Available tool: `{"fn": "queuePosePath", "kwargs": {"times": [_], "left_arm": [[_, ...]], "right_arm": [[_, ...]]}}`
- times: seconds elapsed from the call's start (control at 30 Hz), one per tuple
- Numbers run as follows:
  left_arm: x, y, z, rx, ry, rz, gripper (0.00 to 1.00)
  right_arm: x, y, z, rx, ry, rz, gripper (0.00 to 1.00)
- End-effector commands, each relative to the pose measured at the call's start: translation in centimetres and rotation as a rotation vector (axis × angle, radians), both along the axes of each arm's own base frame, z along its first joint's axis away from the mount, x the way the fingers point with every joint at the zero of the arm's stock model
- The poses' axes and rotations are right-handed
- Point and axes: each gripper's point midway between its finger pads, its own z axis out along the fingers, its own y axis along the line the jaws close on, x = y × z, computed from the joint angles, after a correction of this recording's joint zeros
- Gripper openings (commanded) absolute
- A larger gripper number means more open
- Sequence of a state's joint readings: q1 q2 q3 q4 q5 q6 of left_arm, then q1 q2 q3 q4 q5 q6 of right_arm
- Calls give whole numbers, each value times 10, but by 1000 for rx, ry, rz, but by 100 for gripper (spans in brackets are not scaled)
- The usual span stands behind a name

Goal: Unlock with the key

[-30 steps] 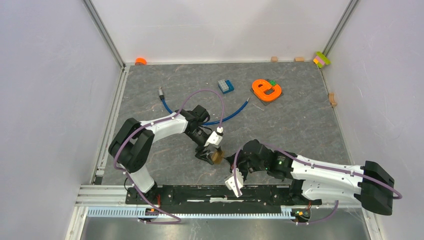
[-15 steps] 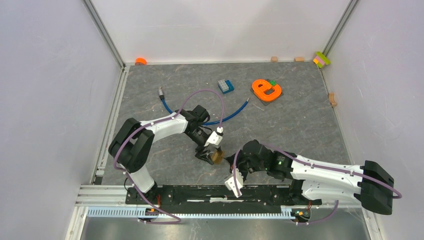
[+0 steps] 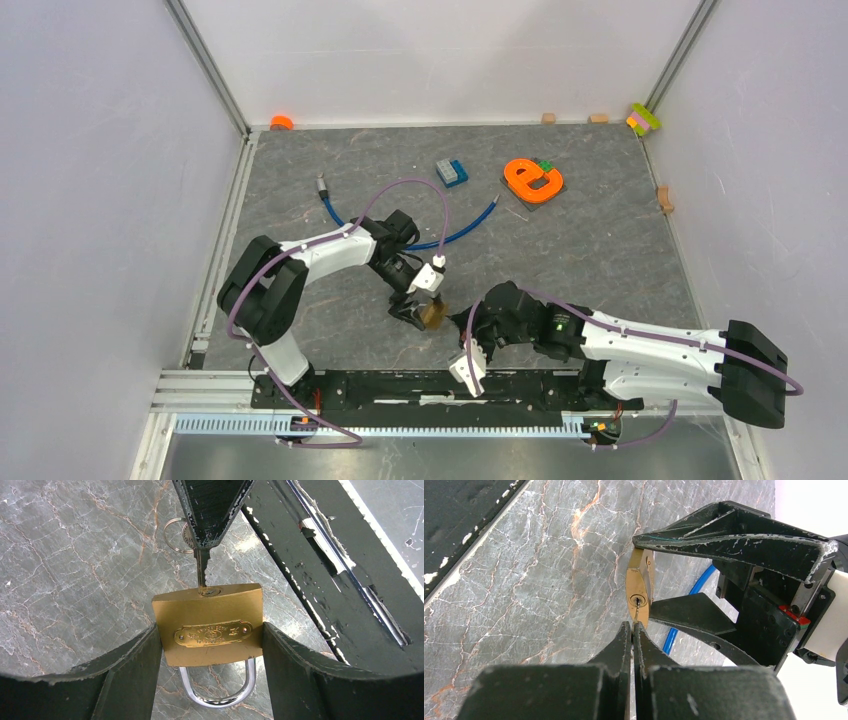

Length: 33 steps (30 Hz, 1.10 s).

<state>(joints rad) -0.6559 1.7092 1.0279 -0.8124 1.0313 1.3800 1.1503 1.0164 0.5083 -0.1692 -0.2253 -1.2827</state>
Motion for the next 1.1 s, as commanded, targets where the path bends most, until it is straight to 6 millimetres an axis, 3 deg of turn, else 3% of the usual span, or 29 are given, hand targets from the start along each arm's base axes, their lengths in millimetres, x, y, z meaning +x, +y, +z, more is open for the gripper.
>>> {"fn": "queuePosePath", "kwargs": {"times": [0.0,1.07], "left_arm": [[2,-16,24,-120,5,-32,2],[1,-16,23,-120,14,-33,2]], "right_arm": [[2,5,4,20,-29,11,0],[-2,5,-1,3,-46,19,0]]}}
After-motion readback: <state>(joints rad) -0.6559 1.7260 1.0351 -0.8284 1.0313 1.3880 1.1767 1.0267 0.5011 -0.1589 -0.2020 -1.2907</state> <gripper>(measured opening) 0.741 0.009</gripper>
